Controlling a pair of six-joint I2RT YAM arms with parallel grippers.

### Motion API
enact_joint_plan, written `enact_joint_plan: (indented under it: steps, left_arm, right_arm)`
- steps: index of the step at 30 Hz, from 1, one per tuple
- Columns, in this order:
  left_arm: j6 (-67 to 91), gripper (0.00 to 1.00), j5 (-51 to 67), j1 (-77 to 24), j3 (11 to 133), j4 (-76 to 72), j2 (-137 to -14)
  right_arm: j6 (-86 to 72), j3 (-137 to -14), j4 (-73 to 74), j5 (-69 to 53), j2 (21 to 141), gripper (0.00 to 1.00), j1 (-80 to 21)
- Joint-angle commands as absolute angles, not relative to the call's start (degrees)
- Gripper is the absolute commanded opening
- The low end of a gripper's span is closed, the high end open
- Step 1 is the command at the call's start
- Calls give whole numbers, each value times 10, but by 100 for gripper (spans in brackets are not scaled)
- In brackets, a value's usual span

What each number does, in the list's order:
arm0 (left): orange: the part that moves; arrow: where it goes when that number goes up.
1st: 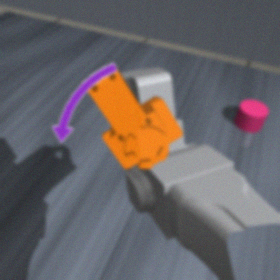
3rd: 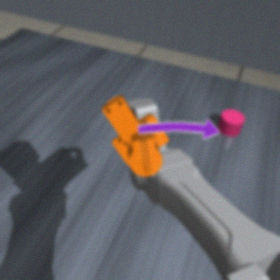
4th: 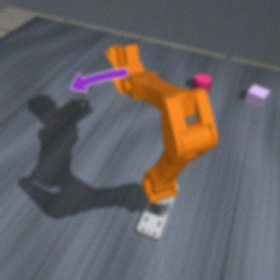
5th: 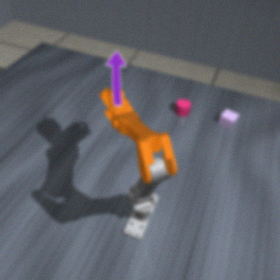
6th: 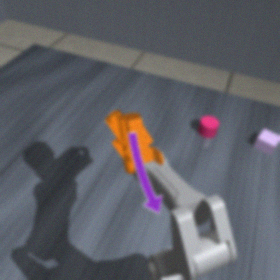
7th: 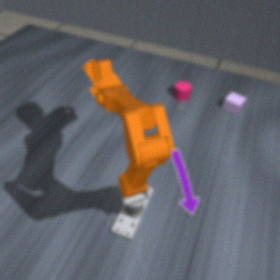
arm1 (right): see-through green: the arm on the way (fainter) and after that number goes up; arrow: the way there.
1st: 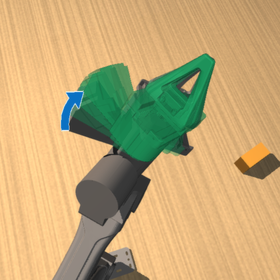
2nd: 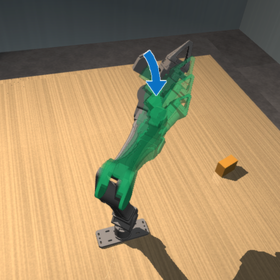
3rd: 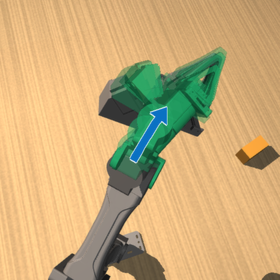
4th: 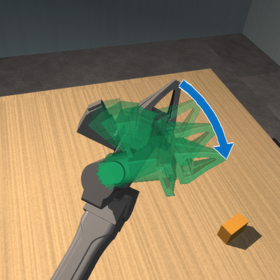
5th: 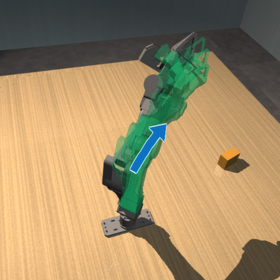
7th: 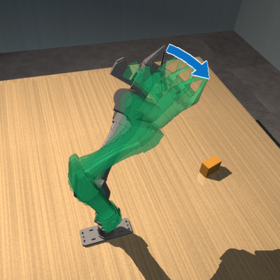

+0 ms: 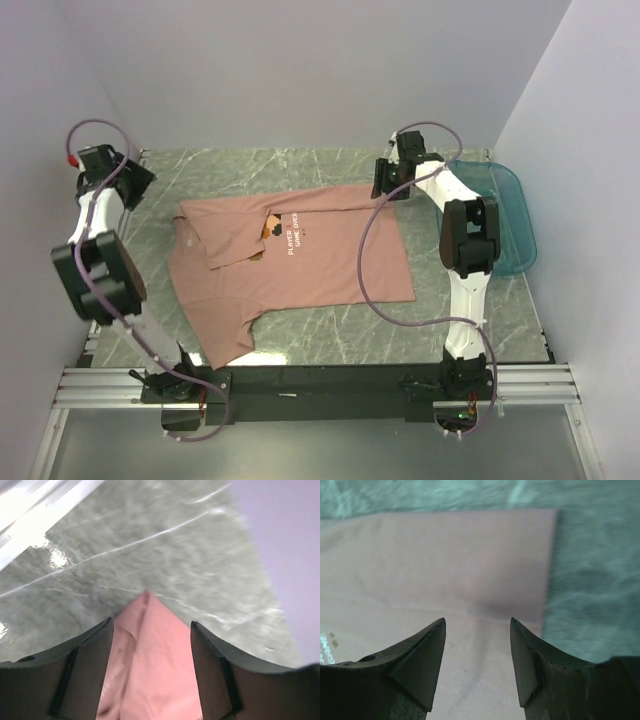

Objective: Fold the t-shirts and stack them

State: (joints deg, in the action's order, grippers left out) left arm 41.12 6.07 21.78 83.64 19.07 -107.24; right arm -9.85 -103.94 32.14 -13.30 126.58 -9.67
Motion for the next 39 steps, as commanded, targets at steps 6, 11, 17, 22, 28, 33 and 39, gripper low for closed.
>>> enact_joint_plan:
  steps: [6, 11, 17, 22, 28, 33, 39]
  left_arm:
    - [420, 68, 220, 220, 623, 46, -868]
    - [369, 67, 246, 214, 582, 87, -788]
    - [341, 67, 234, 200, 522, 105, -713]
    - [317, 67, 206, 189, 483, 129, -663]
    - [303, 67, 178, 180, 466, 142, -627]
    - [303, 67, 185, 179, 467, 141, -632]
    - [304, 67, 193, 180, 465, 135, -637]
  right_arm:
    - [-128, -1079, 333, -90, 1291, 61, -65]
    - [-127, -1106, 352, -126, 1319, 60, -55]
    - [-126, -1137, 378, -150, 1350, 58, -54]
    - [-120, -1150, 404, -184, 1366, 40, -50]
    - [-113, -1171, 424, -194, 1374, 2, -38]
    - [-98, -1218, 428, -138, 1379, 0, -28]
    - [-69, -1334, 433, -47, 1421, 0, -28]
